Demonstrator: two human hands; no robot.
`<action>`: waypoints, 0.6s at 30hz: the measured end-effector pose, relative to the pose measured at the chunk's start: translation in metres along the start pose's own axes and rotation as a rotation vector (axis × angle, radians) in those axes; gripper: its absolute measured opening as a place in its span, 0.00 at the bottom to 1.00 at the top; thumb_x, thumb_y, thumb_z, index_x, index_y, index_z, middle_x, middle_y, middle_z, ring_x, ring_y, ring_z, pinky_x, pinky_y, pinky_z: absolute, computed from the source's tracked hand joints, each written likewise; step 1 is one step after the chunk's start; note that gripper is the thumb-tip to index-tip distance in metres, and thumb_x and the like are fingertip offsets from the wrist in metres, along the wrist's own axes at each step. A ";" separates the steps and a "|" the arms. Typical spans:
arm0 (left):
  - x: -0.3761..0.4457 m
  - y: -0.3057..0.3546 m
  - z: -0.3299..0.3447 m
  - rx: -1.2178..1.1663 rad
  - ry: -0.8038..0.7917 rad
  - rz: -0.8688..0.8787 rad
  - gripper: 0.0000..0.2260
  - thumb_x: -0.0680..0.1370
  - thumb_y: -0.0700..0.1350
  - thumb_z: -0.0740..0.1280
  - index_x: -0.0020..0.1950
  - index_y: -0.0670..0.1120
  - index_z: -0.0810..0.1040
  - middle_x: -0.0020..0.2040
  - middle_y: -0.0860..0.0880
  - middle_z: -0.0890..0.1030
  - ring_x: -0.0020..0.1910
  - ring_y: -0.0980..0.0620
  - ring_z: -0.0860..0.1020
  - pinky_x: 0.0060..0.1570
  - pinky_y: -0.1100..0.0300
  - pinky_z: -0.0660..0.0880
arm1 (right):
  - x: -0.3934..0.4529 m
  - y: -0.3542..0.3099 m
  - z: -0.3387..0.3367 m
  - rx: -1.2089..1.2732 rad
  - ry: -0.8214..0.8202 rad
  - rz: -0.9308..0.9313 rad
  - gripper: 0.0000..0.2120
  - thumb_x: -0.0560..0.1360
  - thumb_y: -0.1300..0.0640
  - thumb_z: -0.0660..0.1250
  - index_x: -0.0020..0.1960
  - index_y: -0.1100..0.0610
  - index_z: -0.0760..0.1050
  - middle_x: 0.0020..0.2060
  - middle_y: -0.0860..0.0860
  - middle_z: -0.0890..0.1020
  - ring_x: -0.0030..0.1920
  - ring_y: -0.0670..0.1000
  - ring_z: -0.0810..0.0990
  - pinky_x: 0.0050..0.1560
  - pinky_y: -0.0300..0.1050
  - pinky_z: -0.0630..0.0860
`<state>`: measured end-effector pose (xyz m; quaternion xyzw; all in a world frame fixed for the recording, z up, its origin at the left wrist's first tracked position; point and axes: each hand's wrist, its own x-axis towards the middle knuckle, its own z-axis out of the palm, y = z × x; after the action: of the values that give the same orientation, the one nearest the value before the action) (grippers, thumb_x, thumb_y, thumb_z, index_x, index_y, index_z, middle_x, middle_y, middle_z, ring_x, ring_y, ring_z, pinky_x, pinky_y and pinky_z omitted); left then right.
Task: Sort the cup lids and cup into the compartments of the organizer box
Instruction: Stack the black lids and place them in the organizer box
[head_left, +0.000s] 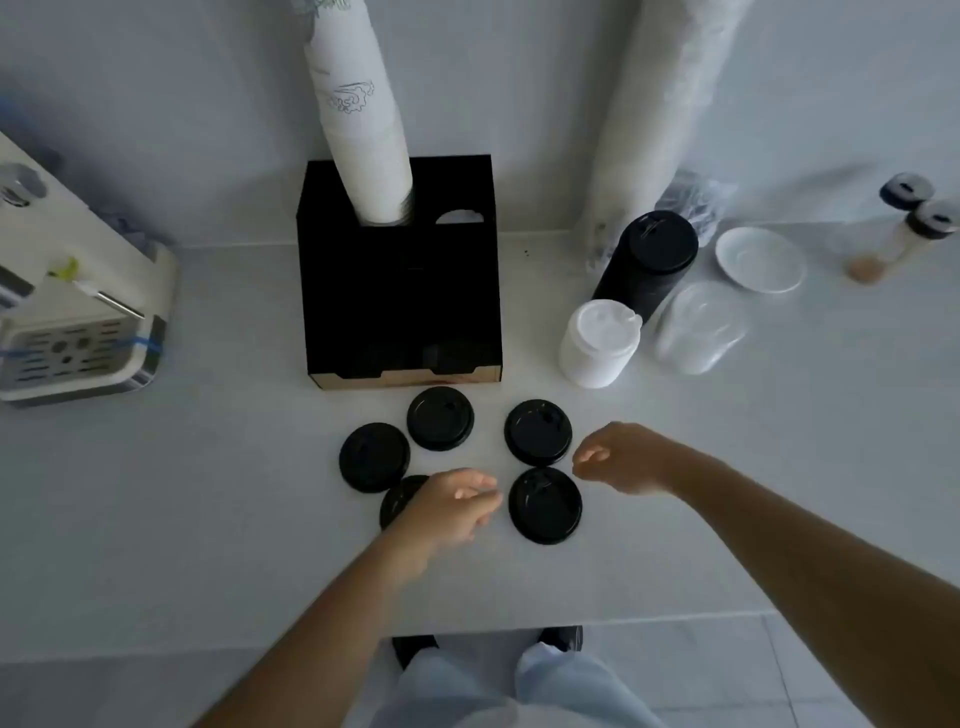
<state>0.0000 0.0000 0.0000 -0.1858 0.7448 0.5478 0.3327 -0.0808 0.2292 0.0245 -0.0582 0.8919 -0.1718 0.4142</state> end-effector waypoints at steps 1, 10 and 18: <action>0.000 -0.002 0.006 -0.069 0.008 -0.034 0.15 0.78 0.47 0.66 0.64 0.47 0.76 0.54 0.49 0.80 0.50 0.53 0.81 0.49 0.59 0.78 | 0.002 0.004 0.007 0.037 0.005 0.013 0.16 0.78 0.46 0.65 0.62 0.50 0.80 0.59 0.48 0.82 0.59 0.51 0.79 0.60 0.45 0.74; -0.004 -0.011 0.040 -0.274 0.038 -0.182 0.09 0.78 0.46 0.67 0.57 0.52 0.74 0.48 0.49 0.79 0.50 0.51 0.79 0.55 0.54 0.77 | 0.006 0.011 0.059 0.385 0.148 0.143 0.21 0.76 0.52 0.66 0.69 0.51 0.74 0.55 0.50 0.83 0.49 0.53 0.80 0.58 0.48 0.78; 0.007 -0.007 0.045 -0.296 0.031 -0.223 0.08 0.71 0.45 0.69 0.41 0.52 0.70 0.44 0.46 0.69 0.43 0.49 0.67 0.46 0.59 0.70 | 0.006 0.012 0.065 0.498 0.205 0.163 0.12 0.74 0.53 0.66 0.55 0.54 0.84 0.48 0.51 0.85 0.46 0.58 0.84 0.52 0.53 0.82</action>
<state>0.0123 0.0409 -0.0178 -0.3227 0.6359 0.6081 0.3488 -0.0350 0.2218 -0.0234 0.1350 0.8613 -0.3568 0.3357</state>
